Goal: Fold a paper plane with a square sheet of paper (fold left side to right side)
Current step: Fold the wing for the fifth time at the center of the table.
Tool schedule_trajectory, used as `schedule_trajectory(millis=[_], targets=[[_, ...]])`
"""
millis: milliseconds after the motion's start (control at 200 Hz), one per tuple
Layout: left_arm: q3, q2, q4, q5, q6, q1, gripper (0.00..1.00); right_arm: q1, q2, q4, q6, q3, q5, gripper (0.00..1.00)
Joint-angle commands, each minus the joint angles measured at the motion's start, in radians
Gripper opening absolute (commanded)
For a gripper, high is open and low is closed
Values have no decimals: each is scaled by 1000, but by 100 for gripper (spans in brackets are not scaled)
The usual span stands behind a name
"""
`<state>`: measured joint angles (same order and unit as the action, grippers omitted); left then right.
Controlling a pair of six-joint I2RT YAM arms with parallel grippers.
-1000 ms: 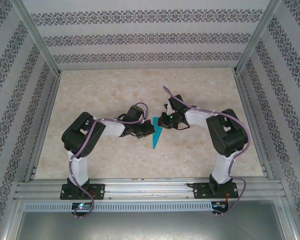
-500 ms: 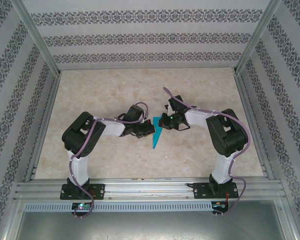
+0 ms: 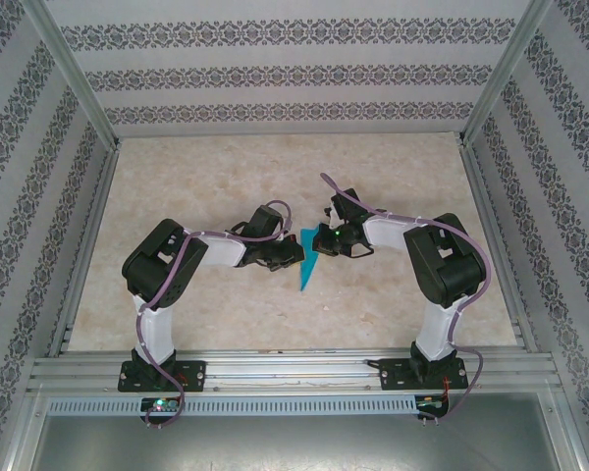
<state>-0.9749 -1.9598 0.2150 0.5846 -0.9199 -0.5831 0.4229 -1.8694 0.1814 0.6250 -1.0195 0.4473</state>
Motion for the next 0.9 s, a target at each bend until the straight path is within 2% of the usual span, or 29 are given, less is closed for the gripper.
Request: schedule_trajectory(millis=[0, 280, 365, 465, 590, 729, 899], targets=[[17, -94, -32, -73, 10, -34, 2, -5, -16, 37, 9, 35, -32, 3], [53, 76, -73, -114, 47, -3, 21, -21, -6, 0, 10, 90, -12, 1], [59, 136, -132, -145, 66, 4, 23, -21, 1, -6, 11, 94, -13, 1], [57, 199, -194, -161, 90, 6, 20, -21, 6, -11, 10, 95, -10, 1], [55, 234, -185, -98, 68, -4, 10, -20, 8, -13, 10, 94, -9, 1], [23, 202, -144, -18, 33, -37, 5, -18, 3, -9, 9, 92, -11, 1], [-4, 139, -113, 14, 12, -57, 4, -15, 4, -5, 7, 90, -13, 1]])
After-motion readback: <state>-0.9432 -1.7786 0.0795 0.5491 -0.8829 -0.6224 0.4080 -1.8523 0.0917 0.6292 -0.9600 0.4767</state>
